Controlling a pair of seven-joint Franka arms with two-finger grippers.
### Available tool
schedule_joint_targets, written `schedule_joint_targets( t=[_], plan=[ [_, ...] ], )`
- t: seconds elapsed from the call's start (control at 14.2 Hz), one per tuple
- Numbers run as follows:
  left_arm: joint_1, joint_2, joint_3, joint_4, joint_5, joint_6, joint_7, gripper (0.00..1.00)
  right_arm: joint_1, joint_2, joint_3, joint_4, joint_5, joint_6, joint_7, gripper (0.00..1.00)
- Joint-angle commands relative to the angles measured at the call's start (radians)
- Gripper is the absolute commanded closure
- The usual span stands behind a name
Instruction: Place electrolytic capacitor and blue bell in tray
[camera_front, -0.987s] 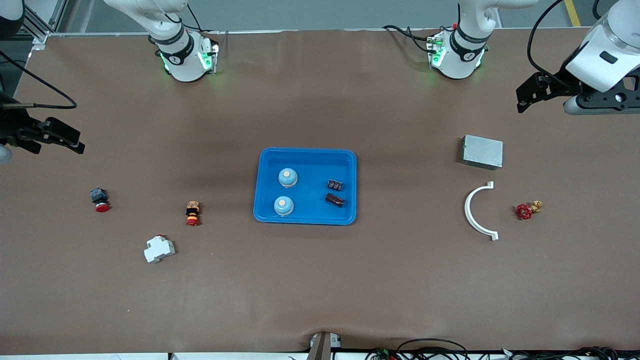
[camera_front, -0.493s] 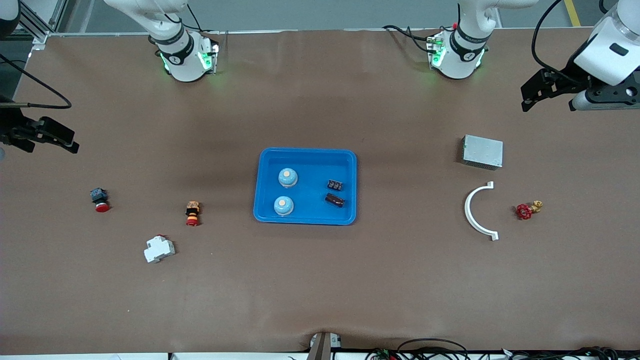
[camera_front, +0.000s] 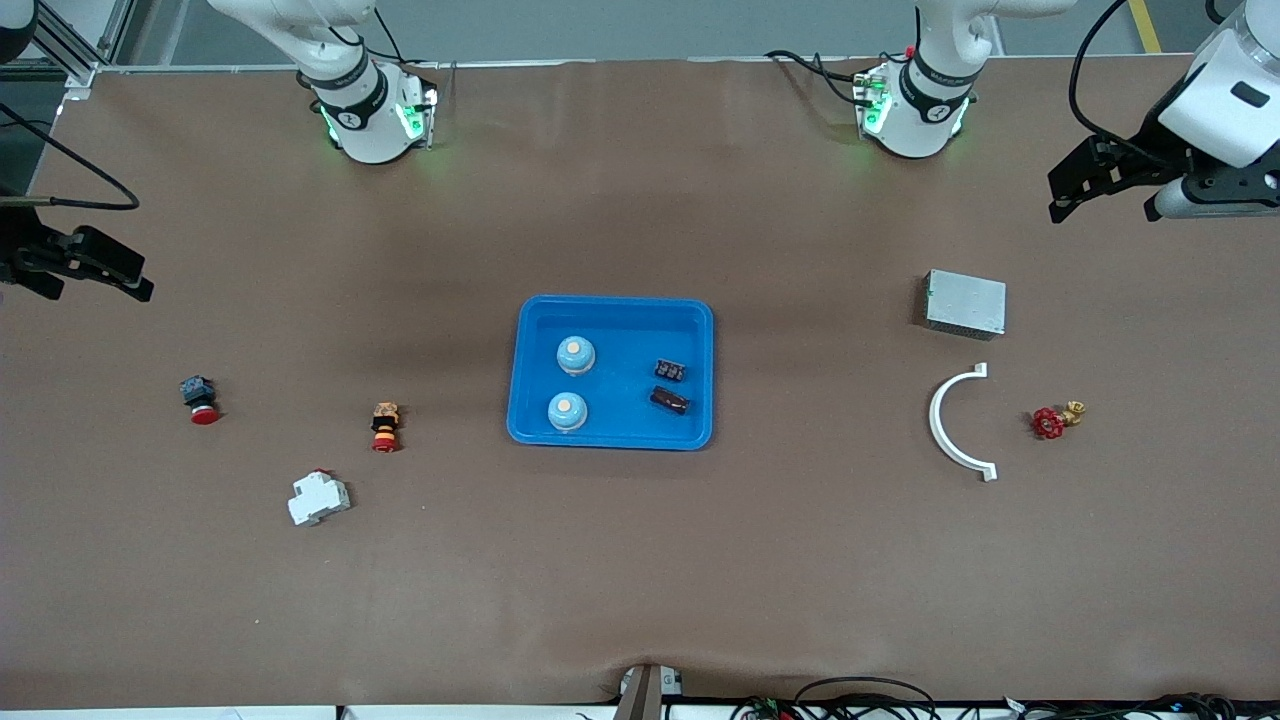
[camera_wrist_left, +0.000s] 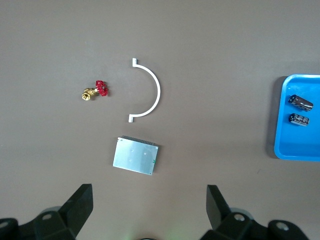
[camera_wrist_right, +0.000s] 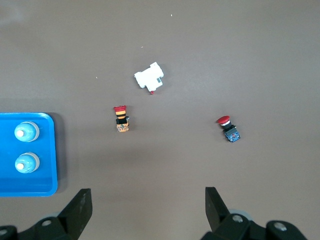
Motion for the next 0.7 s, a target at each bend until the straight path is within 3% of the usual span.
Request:
schedule_joint_targets(
  t=[0.0, 0.63],
  plan=[
    [0.002, 0.009, -0.004, 0.028, 0.022, -0.018, -0.01, 0.0, -0.017, -0.033, 0.012, -0.03, -0.015, 0.003, 0.005, 0.0],
    [0.001, 0.024, -0.006, 0.059, 0.025, -0.02, -0.002, 0.0, -0.015, -0.036, 0.013, -0.031, -0.038, 0.002, 0.005, 0.0]
  ],
)
